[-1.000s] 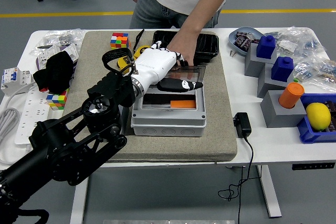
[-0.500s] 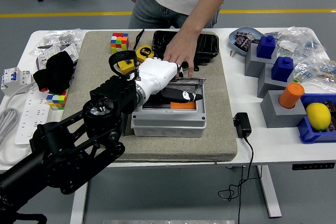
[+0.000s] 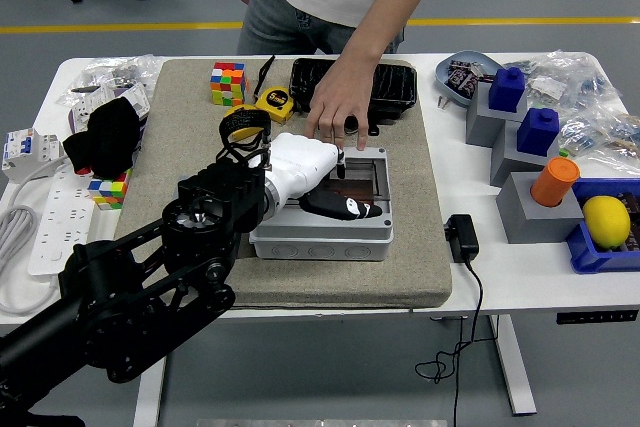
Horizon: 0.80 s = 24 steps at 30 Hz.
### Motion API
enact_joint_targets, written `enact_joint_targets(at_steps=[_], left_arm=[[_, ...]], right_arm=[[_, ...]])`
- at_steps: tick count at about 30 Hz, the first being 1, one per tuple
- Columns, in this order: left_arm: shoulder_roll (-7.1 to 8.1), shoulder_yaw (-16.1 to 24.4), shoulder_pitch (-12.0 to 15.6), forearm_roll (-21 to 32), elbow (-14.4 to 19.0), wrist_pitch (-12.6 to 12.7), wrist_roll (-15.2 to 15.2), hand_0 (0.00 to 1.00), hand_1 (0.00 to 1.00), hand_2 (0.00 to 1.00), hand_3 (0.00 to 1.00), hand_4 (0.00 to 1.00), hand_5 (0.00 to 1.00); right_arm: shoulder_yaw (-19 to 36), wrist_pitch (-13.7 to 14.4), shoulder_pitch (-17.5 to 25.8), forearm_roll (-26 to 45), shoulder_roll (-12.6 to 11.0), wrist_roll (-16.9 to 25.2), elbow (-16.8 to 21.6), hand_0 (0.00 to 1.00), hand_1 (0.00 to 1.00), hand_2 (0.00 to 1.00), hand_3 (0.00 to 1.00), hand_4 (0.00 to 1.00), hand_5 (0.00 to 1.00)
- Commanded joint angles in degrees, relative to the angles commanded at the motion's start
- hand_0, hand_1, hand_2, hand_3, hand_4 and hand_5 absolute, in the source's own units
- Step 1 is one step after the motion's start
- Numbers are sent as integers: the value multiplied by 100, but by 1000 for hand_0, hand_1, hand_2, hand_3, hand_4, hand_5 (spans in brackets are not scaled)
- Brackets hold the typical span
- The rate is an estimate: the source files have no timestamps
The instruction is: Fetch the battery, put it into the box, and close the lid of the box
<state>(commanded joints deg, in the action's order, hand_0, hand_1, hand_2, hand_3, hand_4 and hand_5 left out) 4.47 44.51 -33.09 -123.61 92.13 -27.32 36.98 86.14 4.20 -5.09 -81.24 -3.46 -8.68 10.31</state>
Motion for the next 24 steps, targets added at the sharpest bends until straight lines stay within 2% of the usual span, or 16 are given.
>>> enact_joint_targets(at_steps=[5, 9, 11, 13, 16, 17, 21, 23, 24], left_arm=[[3, 15, 13, 0, 9, -22, 0, 600, 538, 604, 682, 998, 998], [-2, 65, 61, -105, 34, 154, -140, 600, 538, 604, 682, 998, 998], [-28, 204, 145, -275, 14, 507, -479, 613, 541, 597, 662, 998, 998], [-57, 394, 247, -222, -35, 908, -958, 613, 541, 597, 662, 998, 998], [-106, 734, 444, 394, -143, 1391, -1626, 613, 541, 597, 662, 998, 998], [-121, 827, 505, 614, -159, 1498, -1811, 614, 572, 604, 630, 998, 998], [-188, 1335, 747, 1558, -191, 1841, -2428, 614, 572, 604, 630, 998, 998], [-210, 1607, 917, 2042, -244, 2137, -2846, 614, 572, 604, 630, 998, 998], [-209, 1683, 974, 2303, -261, 2311, -3103, 615, 644, 641, 625, 998, 975]], right_arm=[[9, 0, 3, -10, 2, -5, 0, 719, 646, 664, 677, 998, 883], [14, 0, 4, -11, 3, -1, 0, 719, 646, 664, 677, 998, 883], [23, 1, 9, -13, 9, 0, 0, 719, 646, 665, 676, 998, 884], [29, 2, 16, -10, 15, 2, 0, 719, 646, 665, 676, 998, 884], [43, 3, 26, -7, 25, -1, 0, 719, 646, 665, 676, 998, 884], [44, 3, 29, -4, 28, -1, 0, 719, 647, 664, 676, 998, 884], [59, 6, 37, 0, 38, -4, 0, 719, 647, 664, 676, 998, 884], [57, 6, 37, 12, 43, 2, 0, 719, 647, 664, 676, 998, 884], [58, 6, 36, 15, 45, 4, 0, 719, 646, 664, 676, 998, 884]])
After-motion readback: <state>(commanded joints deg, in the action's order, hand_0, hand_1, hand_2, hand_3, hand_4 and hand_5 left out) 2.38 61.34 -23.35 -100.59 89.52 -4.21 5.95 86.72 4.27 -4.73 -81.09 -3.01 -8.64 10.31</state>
